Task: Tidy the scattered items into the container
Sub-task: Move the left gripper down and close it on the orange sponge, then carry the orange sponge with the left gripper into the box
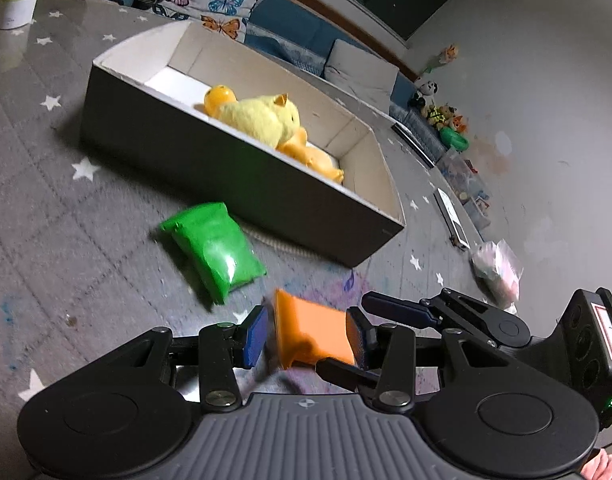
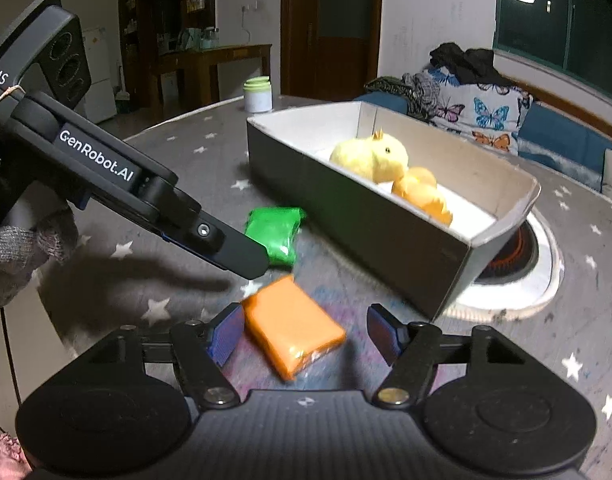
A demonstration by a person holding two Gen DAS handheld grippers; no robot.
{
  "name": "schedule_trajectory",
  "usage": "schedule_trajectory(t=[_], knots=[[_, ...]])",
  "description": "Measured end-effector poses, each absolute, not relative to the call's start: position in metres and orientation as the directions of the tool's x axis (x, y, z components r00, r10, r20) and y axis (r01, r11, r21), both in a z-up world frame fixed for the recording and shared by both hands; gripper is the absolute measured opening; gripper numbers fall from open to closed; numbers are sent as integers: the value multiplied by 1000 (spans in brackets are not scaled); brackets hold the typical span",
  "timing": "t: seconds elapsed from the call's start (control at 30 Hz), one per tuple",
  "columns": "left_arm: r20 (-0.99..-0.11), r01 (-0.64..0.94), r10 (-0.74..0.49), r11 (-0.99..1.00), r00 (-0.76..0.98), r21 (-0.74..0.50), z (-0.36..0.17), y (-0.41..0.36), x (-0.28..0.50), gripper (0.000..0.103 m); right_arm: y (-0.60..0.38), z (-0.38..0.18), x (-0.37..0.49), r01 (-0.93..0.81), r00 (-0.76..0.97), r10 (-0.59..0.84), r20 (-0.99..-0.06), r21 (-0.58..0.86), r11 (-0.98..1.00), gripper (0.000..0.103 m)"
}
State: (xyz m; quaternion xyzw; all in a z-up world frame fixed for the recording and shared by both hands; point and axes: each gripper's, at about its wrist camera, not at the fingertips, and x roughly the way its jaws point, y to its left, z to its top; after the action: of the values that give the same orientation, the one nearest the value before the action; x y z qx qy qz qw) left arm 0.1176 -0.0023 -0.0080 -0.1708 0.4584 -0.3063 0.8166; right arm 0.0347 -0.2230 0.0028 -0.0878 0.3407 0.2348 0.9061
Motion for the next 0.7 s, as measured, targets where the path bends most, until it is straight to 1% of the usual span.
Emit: schedule_trajectory(t=[0.2, 0.4, 0.5, 0.63, 0.7], knots=[[-660, 337, -650, 760, 376, -556, -14, -6, 116, 45, -220, -7, 40, -496, 632, 371, -681, 13, 868, 66], [-669, 328, -653, 757, 356, -565, -20, -9, 117, 45, -218, -13, 45, -510, 610, 380, -695, 23, 860, 58], [-672, 328, -654, 756, 346, -567, -24, -10, 118, 41, -218, -13, 44, -514, 610, 384, -693, 23, 858, 53], [-667, 332, -658, 752, 349, -569, -23, -11, 117, 32, -217, -11, 42, -513, 616, 375, -692, 8, 858, 51], [-660, 330, -665, 747, 350, -578, -21, -8, 117, 31, -217, -9, 40, -514, 622, 371, -690, -1, 858, 50]])
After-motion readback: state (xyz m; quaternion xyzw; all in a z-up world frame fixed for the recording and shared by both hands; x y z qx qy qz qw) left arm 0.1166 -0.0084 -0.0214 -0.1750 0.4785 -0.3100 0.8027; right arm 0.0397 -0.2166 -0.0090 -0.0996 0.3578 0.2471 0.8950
